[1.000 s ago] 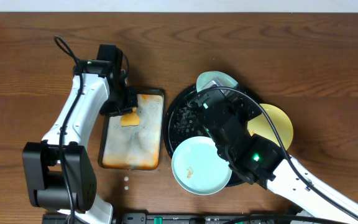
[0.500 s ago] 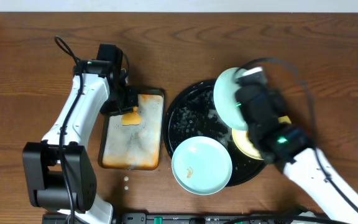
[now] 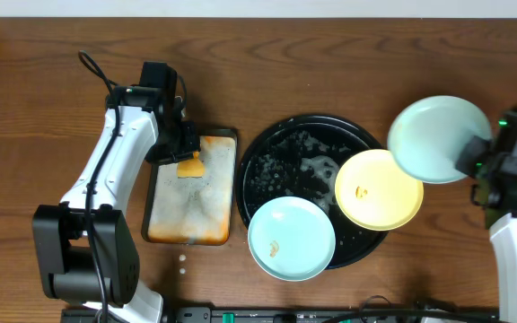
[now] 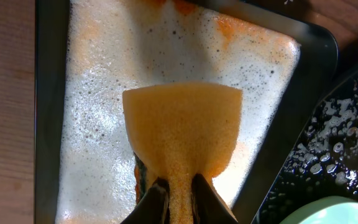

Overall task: Clean dirty plates on tray and stack at the side
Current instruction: 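Lift the green plate with the right gripper and carry it right, then set the green plate down on the table right of the tray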

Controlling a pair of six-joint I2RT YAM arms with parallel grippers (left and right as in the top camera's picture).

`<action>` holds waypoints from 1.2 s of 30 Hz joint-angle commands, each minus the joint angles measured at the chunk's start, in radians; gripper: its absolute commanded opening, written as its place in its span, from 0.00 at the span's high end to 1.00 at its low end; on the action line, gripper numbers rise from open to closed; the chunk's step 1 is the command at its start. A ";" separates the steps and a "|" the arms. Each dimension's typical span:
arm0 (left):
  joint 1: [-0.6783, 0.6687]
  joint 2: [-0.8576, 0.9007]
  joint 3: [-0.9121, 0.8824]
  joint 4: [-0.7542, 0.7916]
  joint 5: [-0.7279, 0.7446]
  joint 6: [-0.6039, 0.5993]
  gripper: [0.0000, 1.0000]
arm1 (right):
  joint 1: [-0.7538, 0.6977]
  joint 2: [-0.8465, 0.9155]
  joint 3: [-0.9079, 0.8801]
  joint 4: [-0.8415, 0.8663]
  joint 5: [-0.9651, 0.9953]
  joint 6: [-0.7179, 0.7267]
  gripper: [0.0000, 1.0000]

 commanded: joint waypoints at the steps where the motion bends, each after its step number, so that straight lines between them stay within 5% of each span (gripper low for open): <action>1: 0.003 -0.009 -0.006 0.001 0.014 0.017 0.86 | -0.111 0.053 0.008 0.005 -0.035 0.103 0.99; 13: 0.003 -0.009 -0.006 0.000 0.014 0.017 0.86 | -0.279 0.338 0.008 0.083 -0.014 0.157 0.99; 14: 0.003 -0.009 -0.006 0.000 0.014 0.017 0.86 | -0.279 0.351 0.008 0.081 -0.016 0.157 0.95; 16: 0.003 -0.009 -0.006 -0.002 0.014 0.017 0.86 | -0.279 0.356 0.008 0.076 -0.017 0.158 0.61; 19: 0.003 -0.009 -0.006 -0.006 0.014 0.017 0.86 | -0.277 0.319 0.011 0.076 -0.035 0.160 0.47; 30: -0.009 -0.010 -0.006 -0.068 0.048 0.063 0.87 | -0.175 0.019 0.013 0.045 -0.697 -0.004 0.47; 36: -0.050 -0.009 -0.028 -0.048 -0.020 0.092 0.88 | 0.016 -0.062 0.013 -0.080 -0.698 -0.112 0.47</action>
